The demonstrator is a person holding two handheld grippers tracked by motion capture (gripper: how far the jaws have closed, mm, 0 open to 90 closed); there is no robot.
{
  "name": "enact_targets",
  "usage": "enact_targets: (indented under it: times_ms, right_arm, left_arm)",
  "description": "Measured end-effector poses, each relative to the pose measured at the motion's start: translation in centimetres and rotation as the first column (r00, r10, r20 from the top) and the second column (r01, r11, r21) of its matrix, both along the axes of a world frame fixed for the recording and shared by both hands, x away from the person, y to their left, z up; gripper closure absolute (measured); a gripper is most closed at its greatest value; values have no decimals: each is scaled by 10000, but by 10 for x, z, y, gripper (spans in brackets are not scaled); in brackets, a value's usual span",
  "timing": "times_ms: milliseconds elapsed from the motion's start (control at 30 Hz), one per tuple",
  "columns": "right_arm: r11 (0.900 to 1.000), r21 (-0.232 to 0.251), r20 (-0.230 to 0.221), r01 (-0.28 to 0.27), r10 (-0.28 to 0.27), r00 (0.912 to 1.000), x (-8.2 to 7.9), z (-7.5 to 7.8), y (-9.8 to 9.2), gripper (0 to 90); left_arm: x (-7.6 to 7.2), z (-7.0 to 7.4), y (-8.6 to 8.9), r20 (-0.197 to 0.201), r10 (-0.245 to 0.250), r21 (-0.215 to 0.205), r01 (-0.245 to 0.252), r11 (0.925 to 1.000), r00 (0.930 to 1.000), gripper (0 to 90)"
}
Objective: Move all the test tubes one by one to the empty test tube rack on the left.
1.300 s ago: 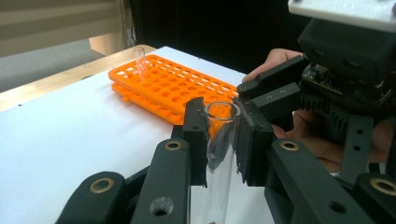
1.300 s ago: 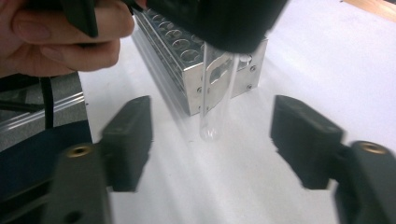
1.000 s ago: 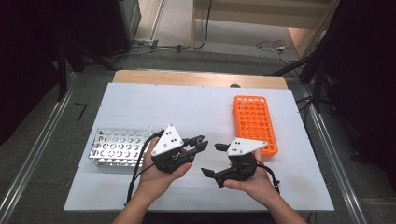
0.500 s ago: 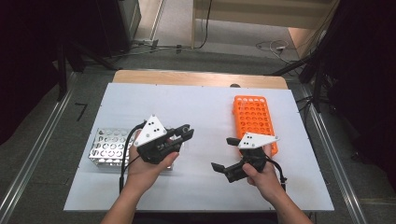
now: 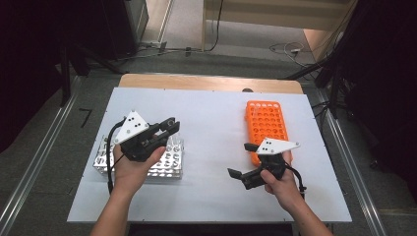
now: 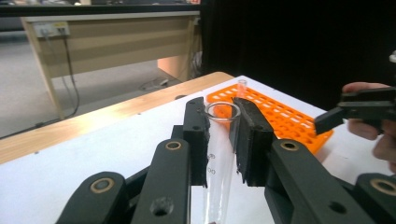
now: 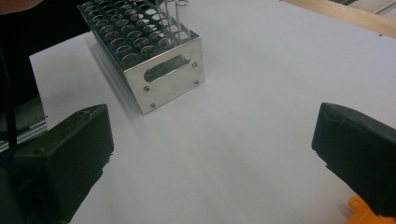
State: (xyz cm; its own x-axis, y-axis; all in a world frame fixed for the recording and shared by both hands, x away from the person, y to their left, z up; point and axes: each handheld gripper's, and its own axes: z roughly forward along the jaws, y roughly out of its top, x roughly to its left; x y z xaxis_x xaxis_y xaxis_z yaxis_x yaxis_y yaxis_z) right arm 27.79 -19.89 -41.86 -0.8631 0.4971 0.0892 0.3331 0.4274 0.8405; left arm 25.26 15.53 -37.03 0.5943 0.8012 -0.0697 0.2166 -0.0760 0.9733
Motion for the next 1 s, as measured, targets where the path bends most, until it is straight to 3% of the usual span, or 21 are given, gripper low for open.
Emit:
enact_targets:
  times_ms: [267, 533, 1000]
  right_arm:
    - [9999, -31, 12, 128, -128, 9999, 1, 1, -4, 0]
    - [9999, -33, 45, 163, -163, 9999, 1, 1, -5, 0]
    - [9998, -37, 35, 189, -189, 9998, 1, 1, -7, 0]
  left_arm:
    - [4, -2, 22, 15, 699, -128, -699, 9975, 9976, 761]
    - [8, -9, 40, -88, 1446, -119, -1447, 9894, 9895, 761]
    - [21, -37, 48, -431, 2196, 17, -2198, 9756, 9746, 761]
